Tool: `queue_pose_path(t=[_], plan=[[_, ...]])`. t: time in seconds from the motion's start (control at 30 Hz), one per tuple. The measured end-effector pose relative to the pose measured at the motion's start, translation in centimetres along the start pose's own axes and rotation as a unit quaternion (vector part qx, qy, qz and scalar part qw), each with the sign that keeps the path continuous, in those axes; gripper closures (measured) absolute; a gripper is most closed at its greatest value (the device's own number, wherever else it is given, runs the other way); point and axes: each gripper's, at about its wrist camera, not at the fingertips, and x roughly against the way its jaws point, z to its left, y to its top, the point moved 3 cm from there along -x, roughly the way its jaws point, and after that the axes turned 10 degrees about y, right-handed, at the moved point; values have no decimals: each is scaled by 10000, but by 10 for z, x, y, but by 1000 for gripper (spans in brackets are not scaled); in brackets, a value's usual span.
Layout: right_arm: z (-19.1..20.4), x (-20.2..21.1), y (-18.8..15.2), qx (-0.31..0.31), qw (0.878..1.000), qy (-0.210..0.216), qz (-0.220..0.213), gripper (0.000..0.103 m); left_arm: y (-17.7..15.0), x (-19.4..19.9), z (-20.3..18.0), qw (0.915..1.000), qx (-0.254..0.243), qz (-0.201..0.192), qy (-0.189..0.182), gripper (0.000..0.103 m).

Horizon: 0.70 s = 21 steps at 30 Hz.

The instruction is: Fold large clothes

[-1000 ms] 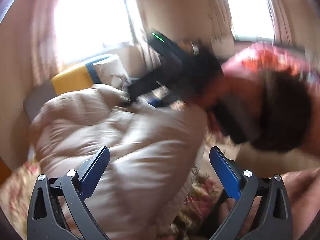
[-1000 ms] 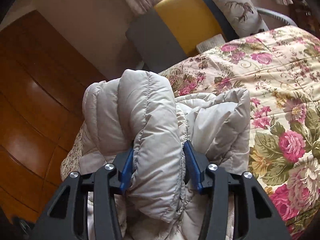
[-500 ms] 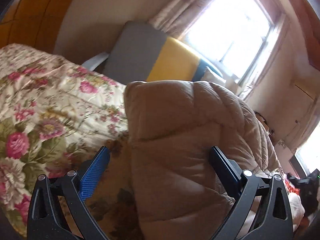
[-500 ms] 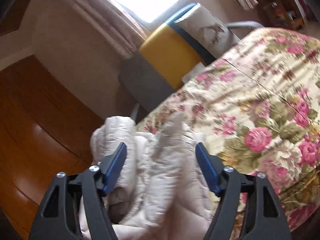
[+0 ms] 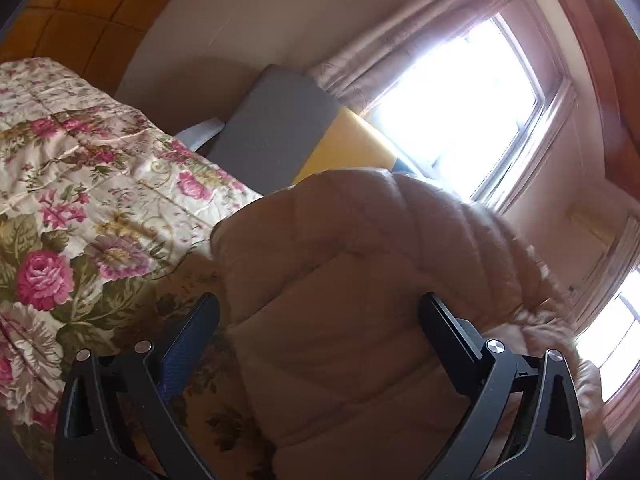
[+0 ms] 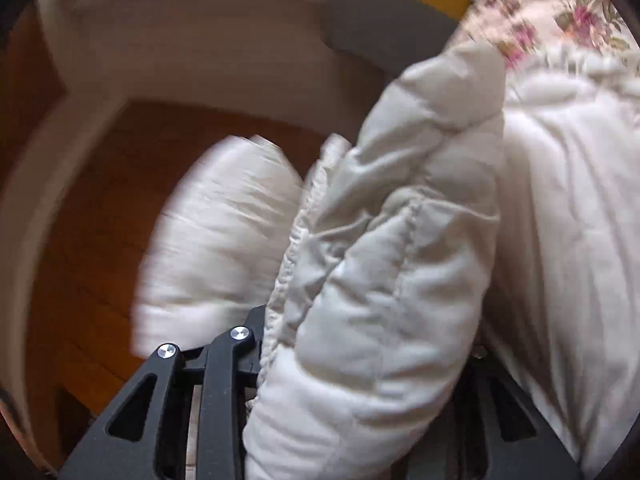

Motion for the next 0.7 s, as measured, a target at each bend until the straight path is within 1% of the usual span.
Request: queue_pose_path(t=[0.07, 0.1, 0.13, 0.17, 0.2, 0.23, 0.27, 0.3, 0.33, 0.37, 0.4, 0.43, 0.53, 0.57, 0.6, 0.63, 0.67, 0.7], plan=[[-3, 7, 0, 66, 9999, -148, -40, 79, 0, -4, -21, 9996, -246, 44, -153, 4], [2, 13, 0, 296, 9987, -409, -80, 79, -2, -6, -42, 9977, -624, 72, -265, 5], [6, 18, -1, 532, 9964, -649, -100, 79, -5, -9, -58, 9951, -961, 54, -224, 5], [9, 23, -2, 732, 9935, -868, -84, 79, -9, -11, -83, 9882, -1515, 10, -209, 4], [10, 26, -4, 910, 9898, -1100, -37, 79, -13, -11, -102, 9813, -1905, -3, -266, 5], [11, 28, -4, 1046, 9863, -1274, 3, 79, -18, -13, -122, 9728, -2299, 8, -284, 4], [11, 29, -5, 1140, 9838, -1386, 26, 79, -26, -17, -142, 9622, -2709, 66, -285, 4], [10, 30, -6, 1200, 9817, -1480, 33, 81, -38, -20, -165, 9476, -3172, 137, -360, 4], [9, 32, -6, 1206, 9811, -1511, 13, 81, -49, -22, -181, 9359, -3492, 165, -427, 4], [7, 35, -5, 1191, 9814, -1507, -38, 81, -60, -25, -196, 9236, -3806, 183, -419, 4], [6, 41, -5, 1187, 9819, -1467, -146, 81, -73, -30, -209, 9093, -4141, 187, -367, 4], [6, 46, -5, 1204, 9811, -1488, -269, 81, -81, -32, -216, 9027, -4284, 165, -377, 4], [13, 67, -11, 1357, 9739, -1733, -559, 81, -95, -42, -221, 8991, -4347, 168, -486, 4], [17, 76, -14, 1485, 9686, -1887, -640, 80, -99, -46, -221, 8951, -4428, 167, -490, 4], [22, 86, -17, 1648, 9614, -2088, -697, 76, -104, -48, -222, 8890, -4550, 123, -490, 4], [27, 95, -22, 1823, 9521, -2338, -749, 66, -108, -48, -225, 8833, -4662, 67, -483, 4], [32, 105, -27, 1998, 9422, -2568, -805, 61, -111, -47, -228, 8780, -4764, 5, -461, 4], [38, 116, -32, 2132, 9352, -2692, -863, 51, -115, -47, -230, 8721, -4875, -62, -410, 4]])
